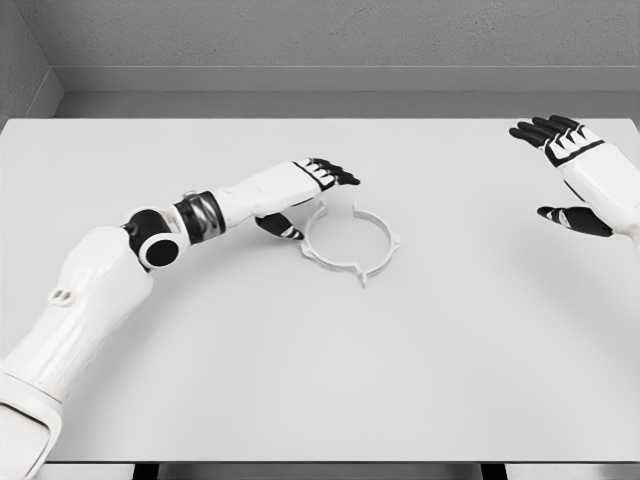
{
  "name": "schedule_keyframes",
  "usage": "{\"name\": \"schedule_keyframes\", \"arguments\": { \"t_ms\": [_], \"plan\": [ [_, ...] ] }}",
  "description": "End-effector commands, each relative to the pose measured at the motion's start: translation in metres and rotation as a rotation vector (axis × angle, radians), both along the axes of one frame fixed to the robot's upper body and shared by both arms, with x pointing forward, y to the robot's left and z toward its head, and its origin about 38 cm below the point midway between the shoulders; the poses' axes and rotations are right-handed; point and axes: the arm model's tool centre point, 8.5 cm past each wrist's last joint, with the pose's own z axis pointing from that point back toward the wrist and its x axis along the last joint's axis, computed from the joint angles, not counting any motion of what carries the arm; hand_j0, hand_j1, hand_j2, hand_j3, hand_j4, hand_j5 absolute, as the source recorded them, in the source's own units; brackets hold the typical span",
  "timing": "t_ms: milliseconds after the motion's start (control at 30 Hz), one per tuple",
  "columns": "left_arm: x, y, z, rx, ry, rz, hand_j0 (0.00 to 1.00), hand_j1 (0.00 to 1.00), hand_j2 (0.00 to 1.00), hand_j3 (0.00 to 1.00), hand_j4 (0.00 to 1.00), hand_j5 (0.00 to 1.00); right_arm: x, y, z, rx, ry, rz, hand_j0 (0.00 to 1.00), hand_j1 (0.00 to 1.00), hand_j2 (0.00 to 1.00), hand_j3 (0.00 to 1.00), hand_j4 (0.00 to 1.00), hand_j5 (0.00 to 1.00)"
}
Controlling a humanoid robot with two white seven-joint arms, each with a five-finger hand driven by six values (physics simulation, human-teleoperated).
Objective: Assemble PVC drainage pipe clamps
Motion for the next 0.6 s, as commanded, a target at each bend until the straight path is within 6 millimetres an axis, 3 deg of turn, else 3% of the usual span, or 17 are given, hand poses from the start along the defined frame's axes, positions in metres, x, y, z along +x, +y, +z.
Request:
{"name": "schedule_keyframes", "arguments": {
  "t_ms": [0,567],
  "plan": [
    [0.0,-0.003,0.0,-0.003,0.0,-0.002,1.0,1.0,1.0,1.0,1.0,1.0,0.0,0.0,0.0,0.006,0.001,0.0,1.0,1.0,1.0,1.0,1.0,1.0],
    [-0.002,-0.013,-0.001,-0.006,-0.004,-0.017,1.0,1.0,1.0,1.0,1.0,1.0,-0.001,-0.001,-0.001,0.006,0.004,-0.001,1.0,1.0,1.0,1.0,1.0,1.0]
  ]
}}
